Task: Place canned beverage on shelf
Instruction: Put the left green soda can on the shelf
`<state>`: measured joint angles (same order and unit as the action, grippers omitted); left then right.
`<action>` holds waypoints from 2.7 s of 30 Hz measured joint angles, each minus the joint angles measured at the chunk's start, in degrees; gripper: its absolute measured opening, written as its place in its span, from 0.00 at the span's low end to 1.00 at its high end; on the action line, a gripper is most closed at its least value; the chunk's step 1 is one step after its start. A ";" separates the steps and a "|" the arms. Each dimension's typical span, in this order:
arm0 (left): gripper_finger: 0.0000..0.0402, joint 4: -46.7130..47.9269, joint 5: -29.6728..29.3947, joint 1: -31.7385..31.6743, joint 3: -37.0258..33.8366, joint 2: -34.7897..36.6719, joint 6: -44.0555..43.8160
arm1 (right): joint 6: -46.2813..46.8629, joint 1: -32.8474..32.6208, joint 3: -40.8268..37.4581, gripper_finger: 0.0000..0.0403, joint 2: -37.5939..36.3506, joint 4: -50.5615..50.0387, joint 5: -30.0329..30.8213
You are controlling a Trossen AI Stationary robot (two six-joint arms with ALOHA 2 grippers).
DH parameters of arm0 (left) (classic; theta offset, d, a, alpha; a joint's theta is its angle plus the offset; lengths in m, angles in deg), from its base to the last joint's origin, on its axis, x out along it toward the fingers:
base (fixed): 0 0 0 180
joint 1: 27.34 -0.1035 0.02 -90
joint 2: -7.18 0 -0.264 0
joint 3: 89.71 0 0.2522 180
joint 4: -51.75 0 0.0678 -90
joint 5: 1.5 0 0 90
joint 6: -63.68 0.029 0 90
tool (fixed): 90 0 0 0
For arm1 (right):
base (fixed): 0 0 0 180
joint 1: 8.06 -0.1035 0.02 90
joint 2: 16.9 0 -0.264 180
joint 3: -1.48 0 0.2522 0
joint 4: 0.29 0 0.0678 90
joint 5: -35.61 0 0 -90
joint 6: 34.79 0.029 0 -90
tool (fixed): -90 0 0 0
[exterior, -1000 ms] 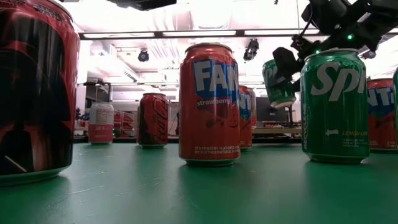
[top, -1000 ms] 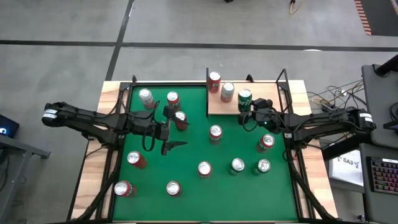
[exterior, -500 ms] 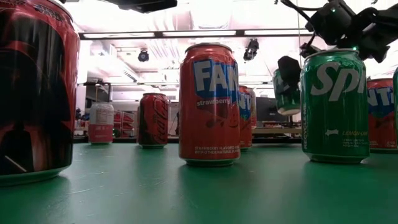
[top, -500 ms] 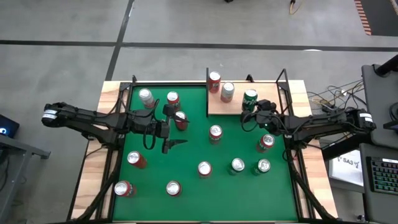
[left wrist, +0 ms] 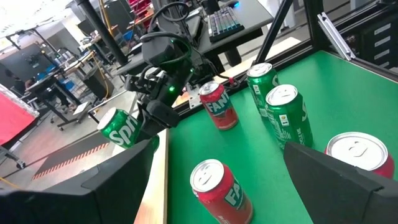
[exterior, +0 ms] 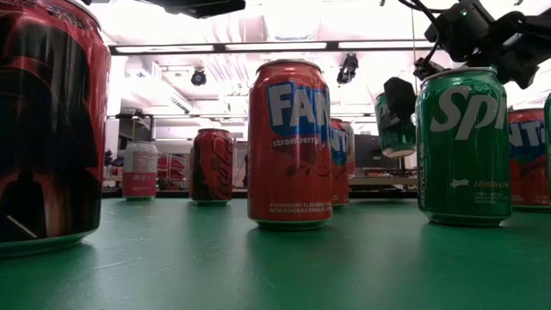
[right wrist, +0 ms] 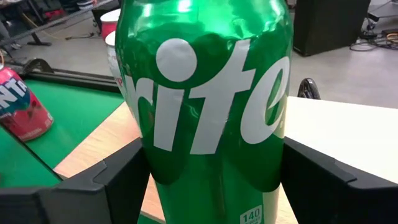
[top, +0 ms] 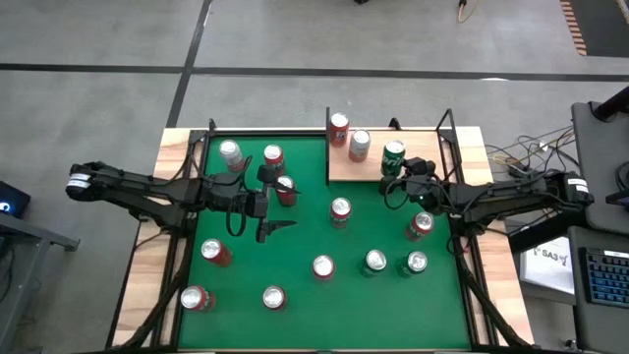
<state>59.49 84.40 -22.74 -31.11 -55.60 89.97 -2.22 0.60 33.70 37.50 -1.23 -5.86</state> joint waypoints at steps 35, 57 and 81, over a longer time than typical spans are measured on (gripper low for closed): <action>0.86 -2.34 0.72 -4.08 -3.13 2.61 5.61 | -6.19 0.00 0.06 0.72 12.57 12.87 1.11; 0.86 -5.94 0.11 -4.28 -6.49 10.64 3.21 | 1.02 1.88 0.06 0.72 13.32 12.87 4.00; 0.86 -5.95 0.04 -4.28 -6.40 10.75 3.69 | 2.37 1.88 0.06 0.72 13.32 10.97 6.97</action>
<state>53.54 84.44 -27.03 -37.52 -44.85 93.66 0.15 2.48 33.76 50.82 9.74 1.11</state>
